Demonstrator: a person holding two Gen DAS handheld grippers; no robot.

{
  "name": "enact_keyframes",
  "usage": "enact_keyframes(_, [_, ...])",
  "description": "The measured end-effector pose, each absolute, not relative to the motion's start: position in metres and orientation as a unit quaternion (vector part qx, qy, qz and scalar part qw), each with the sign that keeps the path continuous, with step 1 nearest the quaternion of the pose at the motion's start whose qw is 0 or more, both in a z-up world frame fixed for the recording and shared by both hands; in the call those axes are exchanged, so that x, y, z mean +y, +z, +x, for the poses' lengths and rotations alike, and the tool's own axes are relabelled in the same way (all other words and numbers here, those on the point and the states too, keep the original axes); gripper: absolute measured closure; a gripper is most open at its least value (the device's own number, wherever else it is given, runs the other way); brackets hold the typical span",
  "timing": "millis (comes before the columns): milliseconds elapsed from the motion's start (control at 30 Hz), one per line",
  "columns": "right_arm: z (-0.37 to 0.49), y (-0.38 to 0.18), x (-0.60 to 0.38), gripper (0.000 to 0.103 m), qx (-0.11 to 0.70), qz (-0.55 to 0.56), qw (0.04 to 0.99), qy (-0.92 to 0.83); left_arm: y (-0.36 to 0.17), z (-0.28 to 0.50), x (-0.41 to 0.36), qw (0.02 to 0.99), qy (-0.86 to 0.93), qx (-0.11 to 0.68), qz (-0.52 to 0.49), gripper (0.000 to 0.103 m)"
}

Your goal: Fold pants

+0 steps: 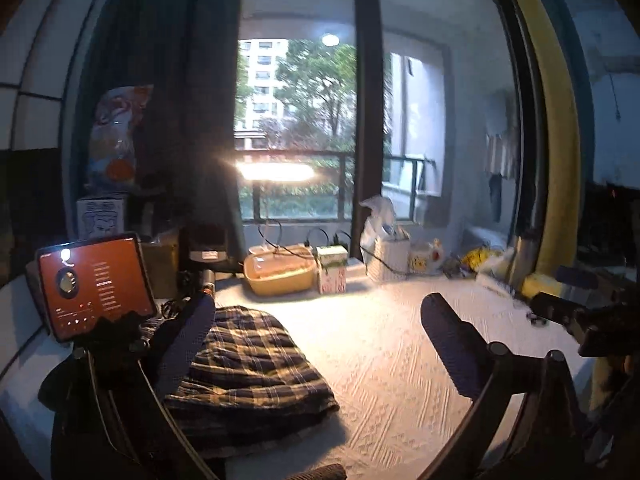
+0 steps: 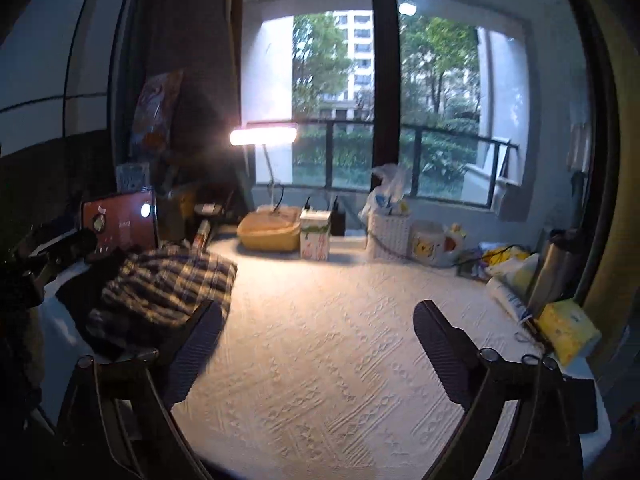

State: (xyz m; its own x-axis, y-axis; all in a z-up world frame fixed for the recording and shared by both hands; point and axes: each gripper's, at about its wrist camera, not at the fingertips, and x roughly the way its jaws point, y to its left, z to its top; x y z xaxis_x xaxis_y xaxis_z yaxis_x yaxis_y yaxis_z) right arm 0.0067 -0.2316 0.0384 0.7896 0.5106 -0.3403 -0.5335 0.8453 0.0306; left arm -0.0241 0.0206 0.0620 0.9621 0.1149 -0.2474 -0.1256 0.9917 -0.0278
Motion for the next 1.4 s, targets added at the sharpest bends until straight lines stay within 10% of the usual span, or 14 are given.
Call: enact_keyframes(1400, [0.017, 0.029, -0.217, 0.0, 0.19, -0.033, 0.948, 0.254, 0.042, -0.018, 0.04, 0.982, 0.108, 0.155, -0.013, 0.001])
